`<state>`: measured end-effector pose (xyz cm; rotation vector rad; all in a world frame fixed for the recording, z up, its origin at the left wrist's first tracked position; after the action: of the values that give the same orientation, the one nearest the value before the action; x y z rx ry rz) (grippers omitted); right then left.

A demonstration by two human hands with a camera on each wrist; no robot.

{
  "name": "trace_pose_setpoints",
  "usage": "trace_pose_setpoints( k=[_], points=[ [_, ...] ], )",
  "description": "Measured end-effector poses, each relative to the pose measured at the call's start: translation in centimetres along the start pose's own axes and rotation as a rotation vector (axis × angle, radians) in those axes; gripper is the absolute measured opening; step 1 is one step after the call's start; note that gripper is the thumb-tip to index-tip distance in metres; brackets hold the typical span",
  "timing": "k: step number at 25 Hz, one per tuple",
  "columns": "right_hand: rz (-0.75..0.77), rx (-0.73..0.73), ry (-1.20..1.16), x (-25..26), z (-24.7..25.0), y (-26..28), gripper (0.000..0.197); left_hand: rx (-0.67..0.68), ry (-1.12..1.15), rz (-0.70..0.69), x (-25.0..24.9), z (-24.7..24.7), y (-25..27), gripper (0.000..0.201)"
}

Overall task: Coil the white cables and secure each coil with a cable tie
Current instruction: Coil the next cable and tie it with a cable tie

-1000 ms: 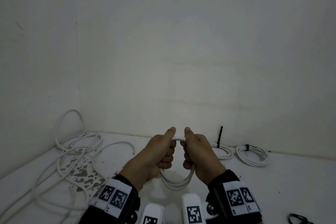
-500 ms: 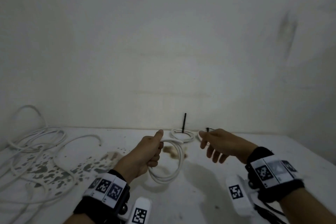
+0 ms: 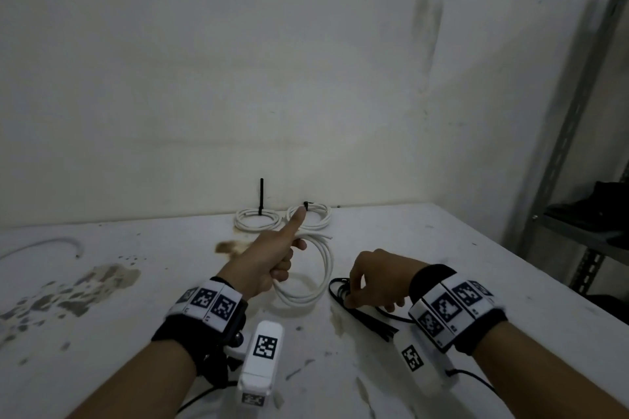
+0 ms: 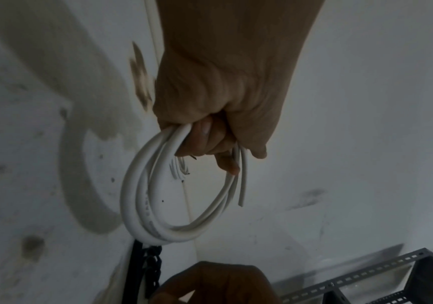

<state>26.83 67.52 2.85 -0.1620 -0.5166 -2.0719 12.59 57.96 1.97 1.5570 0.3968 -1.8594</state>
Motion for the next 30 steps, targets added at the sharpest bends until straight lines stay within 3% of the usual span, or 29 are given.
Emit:
trace_pose_setpoints(
  k=[4, 9, 13, 16, 19, 23, 30],
  points=[
    [-0.075, -0.136, 0.044, -2.1, 1.7, -0.3, 0.034, 0.028, 0.010, -0.011, -0.1, -1.7, -0.4, 0.051],
    [-0.146, -0.080, -0.046, -4.7, 0.4, -0.7, 0.024, 0.039, 0.045, 0.006, 0.4, -2.9, -1.0, 0.039],
    [-0.165, -0.153, -0.077, -4.8, 1.2, -0.2, 0.027, 0.027, 0.076, 0.014, 0.8, -3.0, -1.1, 0.038],
    [-0.137, -0.343, -0.306, -4.3, 4.3, 1.0, 0.033, 0.008, 0.094, 0.009, 1.0, -2.4, -1.3, 0.037],
    [0.005, -0.516, -0.636, -2.0, 7.5, 2.6, 0.035, -0.014, 0.116, -0.002, 1.2, -1.5, -1.6, 0.038],
    [0.142, -0.436, -0.971, 2.3, 7.8, 3.0, 0.025, -0.038, 0.142, -0.013, 1.4, -0.4, -1.6, 0.037],
    [0.192, -0.352, -1.143, 5.3, 6.7, 3.1, 0.018, -0.063, 0.183, -0.028, 1.4, 0.9, -0.9, 0.040]
  ],
)
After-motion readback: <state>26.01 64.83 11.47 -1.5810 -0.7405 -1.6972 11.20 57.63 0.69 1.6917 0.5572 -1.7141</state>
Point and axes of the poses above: each hand's wrist, its own y-axis away from the middle knuckle, its own z-axis out of the back of the hand, x = y × z, the point moved 10 cm from there along -y, towards the middle knuckle, and after that the axes turned 11 degrees about -y, right-handed, at the moved point
